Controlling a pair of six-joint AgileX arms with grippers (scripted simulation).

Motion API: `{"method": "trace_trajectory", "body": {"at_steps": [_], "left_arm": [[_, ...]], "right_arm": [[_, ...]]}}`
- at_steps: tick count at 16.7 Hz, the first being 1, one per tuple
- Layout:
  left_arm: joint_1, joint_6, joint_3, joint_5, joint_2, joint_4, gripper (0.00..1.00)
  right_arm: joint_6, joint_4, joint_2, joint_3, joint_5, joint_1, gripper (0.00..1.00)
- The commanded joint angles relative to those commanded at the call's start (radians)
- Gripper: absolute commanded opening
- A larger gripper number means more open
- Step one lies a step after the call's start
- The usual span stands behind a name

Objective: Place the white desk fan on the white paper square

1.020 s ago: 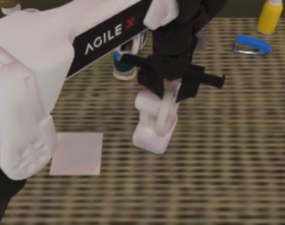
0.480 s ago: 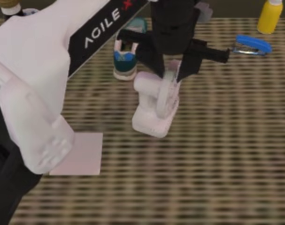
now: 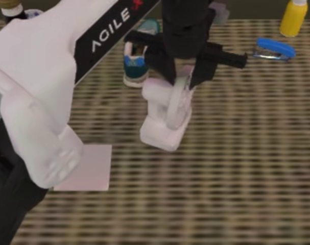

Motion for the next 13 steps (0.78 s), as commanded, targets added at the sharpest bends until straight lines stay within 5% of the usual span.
{"method": "trace_trajectory", "body": {"at_steps": [5,13], "left_arm": [[0.051,0.21,-0.148,0.019,-0.083,0.029,0.0],[0.218,0.887,-0.605,0.083,-0.395,0.168,0.0]], "right_arm": [[0.0,0.0,0.0,0.0,0.0,0.0,1.0],[0.0,0.0,0.0,0.0,0.0,0.0,1.0]]}}
